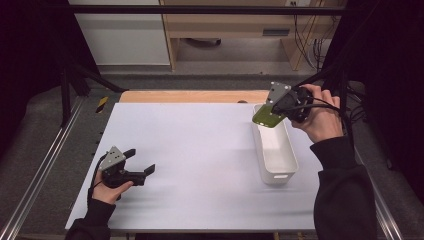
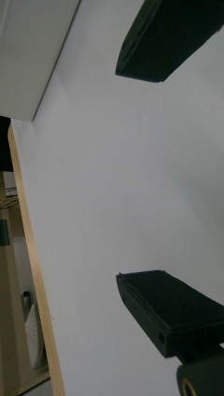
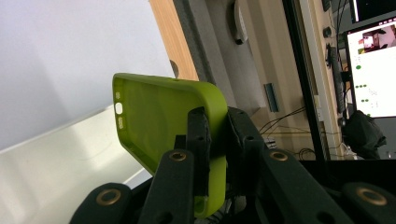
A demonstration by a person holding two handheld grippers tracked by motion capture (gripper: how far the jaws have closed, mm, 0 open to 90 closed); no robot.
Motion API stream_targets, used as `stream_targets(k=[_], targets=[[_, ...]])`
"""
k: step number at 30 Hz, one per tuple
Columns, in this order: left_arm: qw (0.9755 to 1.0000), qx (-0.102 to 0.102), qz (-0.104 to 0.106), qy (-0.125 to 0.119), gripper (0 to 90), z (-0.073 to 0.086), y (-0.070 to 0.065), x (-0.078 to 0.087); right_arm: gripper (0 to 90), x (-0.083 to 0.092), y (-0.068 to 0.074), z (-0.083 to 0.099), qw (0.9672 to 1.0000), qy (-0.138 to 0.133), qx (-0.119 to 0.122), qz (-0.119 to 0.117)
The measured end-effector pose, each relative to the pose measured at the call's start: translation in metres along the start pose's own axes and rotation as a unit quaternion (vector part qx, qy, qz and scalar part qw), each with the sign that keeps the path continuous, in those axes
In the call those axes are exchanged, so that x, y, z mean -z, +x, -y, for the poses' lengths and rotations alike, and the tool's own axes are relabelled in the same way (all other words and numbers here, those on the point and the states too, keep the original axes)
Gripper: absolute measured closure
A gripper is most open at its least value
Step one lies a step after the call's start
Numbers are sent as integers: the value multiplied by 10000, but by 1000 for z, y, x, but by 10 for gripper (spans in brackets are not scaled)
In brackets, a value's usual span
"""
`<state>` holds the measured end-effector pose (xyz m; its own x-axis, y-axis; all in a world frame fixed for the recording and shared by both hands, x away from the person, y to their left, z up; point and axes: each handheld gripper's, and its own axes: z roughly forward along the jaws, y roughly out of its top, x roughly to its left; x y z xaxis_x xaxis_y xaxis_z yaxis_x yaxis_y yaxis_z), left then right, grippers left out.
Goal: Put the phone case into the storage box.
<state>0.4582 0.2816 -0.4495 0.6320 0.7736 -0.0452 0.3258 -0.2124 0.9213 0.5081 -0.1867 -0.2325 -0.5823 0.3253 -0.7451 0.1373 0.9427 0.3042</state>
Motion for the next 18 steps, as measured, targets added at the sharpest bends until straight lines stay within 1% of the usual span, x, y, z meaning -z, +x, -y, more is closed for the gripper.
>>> stream_targets(k=[2, 5, 8, 10, 18], targets=[[10000, -10, 14, -12, 18, 0, 0, 0, 802, -3, -1, 0, 10000, 47, 27, 23], [10000, -14, 43, -17, 14, 1, 1, 0, 801, -7, -2, 1, 10000, 79, 2, -28], [10000, -33, 73, -27, 9, 1, 0, -1, 801, -11, -3, 2, 9999, 120, 33, -40], [9999, -78, 93, -22, 8, 1, 0, -1, 801, -14, -3, 2, 9998, 177, 77, -52], [9999, -63, 94, -16, 5, 2, 0, -2, 801, -25, -5, 3, 9993, 274, 201, -146]])
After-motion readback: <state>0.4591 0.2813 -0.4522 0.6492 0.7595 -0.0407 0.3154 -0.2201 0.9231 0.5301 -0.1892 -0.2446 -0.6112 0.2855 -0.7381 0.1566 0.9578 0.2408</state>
